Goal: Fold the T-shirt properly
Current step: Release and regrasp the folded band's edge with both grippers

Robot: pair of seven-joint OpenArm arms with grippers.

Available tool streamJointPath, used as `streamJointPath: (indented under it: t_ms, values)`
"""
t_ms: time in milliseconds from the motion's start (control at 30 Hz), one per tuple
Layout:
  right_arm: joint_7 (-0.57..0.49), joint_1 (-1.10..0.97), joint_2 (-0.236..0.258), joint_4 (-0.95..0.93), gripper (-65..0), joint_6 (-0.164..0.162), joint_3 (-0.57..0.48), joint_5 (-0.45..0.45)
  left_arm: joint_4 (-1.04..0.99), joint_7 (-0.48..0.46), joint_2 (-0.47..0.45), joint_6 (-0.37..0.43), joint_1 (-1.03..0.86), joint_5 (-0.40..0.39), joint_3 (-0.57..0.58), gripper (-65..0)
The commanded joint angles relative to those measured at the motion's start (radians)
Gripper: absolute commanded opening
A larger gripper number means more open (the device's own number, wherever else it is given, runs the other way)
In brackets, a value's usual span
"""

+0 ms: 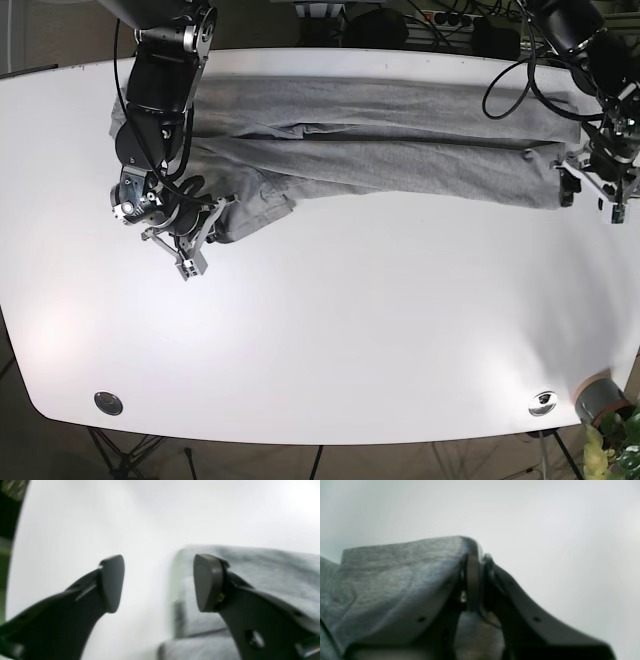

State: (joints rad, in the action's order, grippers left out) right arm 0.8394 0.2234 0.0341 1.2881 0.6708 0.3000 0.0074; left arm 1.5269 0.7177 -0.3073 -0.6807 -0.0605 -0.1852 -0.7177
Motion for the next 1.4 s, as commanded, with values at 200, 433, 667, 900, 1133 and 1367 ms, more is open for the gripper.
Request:
streamJointPath:
  t_ms: [200, 433, 667, 900, 1133, 1367]
  values:
    - [0.002, 0.018, 0.008, 0.014, -61.2, 0.002, 0.000, 0.010, -0.113, -0.023, -0.022, 0.039, 0.084, -0.015, 0.092, -12.5]
    - [0.002, 0.017, 0.008, 0.018, -61.2, 0.002, 0.000, 0.010, -0.231, -0.031, -0.022, 0.042, 0.110, -0.015, 0.117, -12.6]
    - [0.002, 0.011, 0.008, 0.018, -61.2, 0.002, 0.001, 0.012, -0.277, -0.042, -0.022, 0.039, 0.110, -0.015, 0.117, -20.3]
    - [0.002, 0.004, 0.008, 0.020, -61.4, 0.002, 0.001, 0.012, -0.342, -0.128, -0.022, 0.037, 0.112, -0.015, 0.117, -50.7]
    - [0.002, -0.005, 0.008, 0.074, -61.5, 0.002, 0.003, 0.013, -0.317, -0.143, -0.022, 0.022, 0.112, -0.023, 0.112, -65.0]
    - [0.025, -0.046, 0.007, 0.227, -61.5, 0.002, 0.005, 0.013, -0.145, -0.137, 0.001, -0.017, 0.103, -0.021, 0.051, -65.0]
